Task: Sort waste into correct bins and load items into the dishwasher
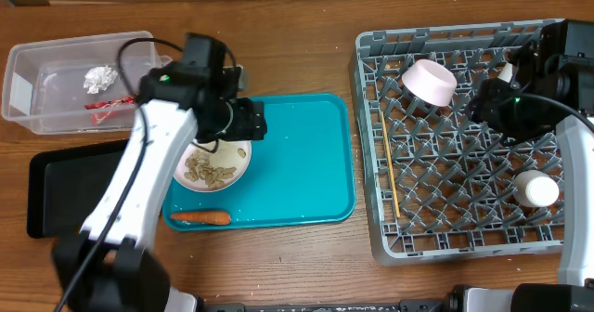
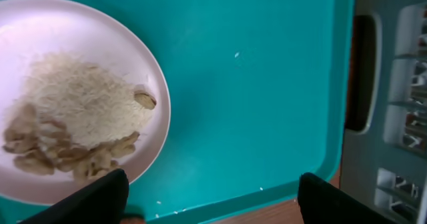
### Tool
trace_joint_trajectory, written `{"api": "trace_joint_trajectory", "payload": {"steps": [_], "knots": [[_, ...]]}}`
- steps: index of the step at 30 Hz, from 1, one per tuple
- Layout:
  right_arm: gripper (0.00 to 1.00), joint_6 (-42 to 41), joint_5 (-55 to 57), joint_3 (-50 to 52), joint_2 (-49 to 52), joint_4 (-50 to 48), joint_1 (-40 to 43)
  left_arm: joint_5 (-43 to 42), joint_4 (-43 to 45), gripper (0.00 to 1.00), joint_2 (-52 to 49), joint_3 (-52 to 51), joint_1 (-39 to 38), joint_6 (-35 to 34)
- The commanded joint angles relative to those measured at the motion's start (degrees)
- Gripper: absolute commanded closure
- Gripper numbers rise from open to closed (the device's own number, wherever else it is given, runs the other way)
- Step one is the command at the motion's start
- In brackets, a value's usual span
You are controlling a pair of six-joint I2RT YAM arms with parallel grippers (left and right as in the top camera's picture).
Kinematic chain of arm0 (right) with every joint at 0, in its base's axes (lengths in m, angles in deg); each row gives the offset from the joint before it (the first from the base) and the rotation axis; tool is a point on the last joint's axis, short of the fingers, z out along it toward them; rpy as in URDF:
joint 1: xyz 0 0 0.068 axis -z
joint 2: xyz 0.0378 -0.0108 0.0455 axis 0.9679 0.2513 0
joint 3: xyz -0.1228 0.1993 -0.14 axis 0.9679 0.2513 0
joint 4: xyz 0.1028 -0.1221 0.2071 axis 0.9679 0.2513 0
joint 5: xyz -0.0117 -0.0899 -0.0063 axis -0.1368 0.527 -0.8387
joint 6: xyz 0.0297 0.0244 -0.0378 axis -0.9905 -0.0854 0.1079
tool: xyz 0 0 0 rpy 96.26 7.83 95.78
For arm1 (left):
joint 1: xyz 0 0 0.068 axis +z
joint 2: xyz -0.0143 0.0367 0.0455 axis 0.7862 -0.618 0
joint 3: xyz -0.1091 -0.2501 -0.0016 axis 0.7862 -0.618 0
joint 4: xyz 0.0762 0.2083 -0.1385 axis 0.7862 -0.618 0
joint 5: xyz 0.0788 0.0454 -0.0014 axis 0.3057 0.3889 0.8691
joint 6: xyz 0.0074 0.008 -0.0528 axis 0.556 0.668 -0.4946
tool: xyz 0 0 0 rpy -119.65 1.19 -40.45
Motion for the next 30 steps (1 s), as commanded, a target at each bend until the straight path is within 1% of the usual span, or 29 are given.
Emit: {"api": "trace_joint_trajectory", "payload": {"steps": [1, 8, 13, 16, 23, 30], "knots": [[0.45, 0.28, -1.14, 0.15, -0.04, -0.11, -0.15, 1.14, 1.62, 0.17, -4.57, -0.72, 0.07, -3.17], [0.44, 0.42, -1.16, 0.15, -0.04, -0.09, -0.15, 0.55, 6.01, 0.18, -12.87, -0.72, -0.04, -10.21], [0.45, 0.42, -1.16, 0.15, -0.04, -0.11, -0.15, -1.29, 9.42, 0.19, -16.17, -0.72, -0.07, -10.21], [0.44, 0.42, -1.16, 0.15, -0.04, -0.11, -0.15, -1.29, 10.01, 0.19, -17.79, -0.72, -0.39, -11.3], [0.45, 0.42, -1.16, 0.15, -0.04, -0.11, -0.15, -1.27, 10.73, 0.19, -20.9, -0.72, -1.25, -11.28], [0.45, 0.39, -1.16, 0.15, -0.04, -0.02, -0.15, -1.25, 12.28, 0.18, -21.79, -0.72, -2.05, -11.28]]}}
